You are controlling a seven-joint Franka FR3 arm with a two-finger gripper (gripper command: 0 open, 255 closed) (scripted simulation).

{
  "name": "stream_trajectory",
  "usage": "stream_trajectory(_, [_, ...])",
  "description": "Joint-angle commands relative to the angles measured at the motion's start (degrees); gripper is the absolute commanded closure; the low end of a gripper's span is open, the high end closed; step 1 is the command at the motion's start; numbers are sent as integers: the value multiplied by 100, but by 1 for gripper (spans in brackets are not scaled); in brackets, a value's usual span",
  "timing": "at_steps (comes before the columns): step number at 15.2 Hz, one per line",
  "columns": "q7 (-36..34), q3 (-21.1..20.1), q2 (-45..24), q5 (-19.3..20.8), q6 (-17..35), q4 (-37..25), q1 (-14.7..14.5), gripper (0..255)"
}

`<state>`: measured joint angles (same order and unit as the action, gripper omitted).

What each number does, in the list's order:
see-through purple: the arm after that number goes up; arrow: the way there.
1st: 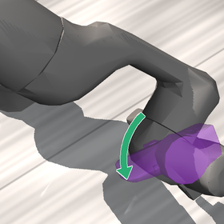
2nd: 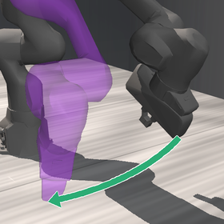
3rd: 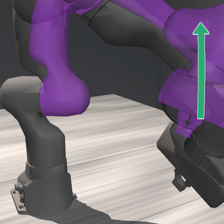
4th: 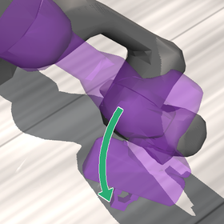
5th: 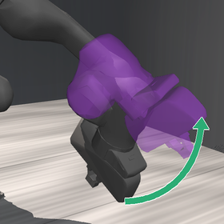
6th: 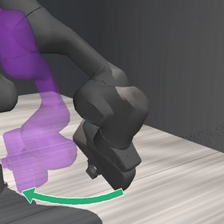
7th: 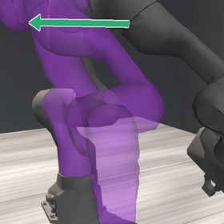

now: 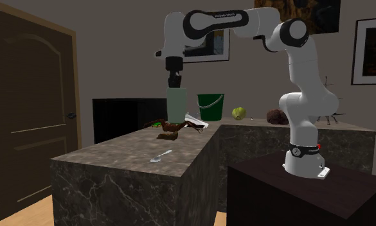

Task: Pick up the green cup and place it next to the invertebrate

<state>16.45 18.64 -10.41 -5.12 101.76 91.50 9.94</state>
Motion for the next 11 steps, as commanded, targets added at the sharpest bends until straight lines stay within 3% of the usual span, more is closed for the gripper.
stream_trajectory(1, [-3, 4, -16, -3, -170, -186, 9, 255])
stream_trajectory(11, [-11, 22, -137, -38, -966, -1097, 61, 255])
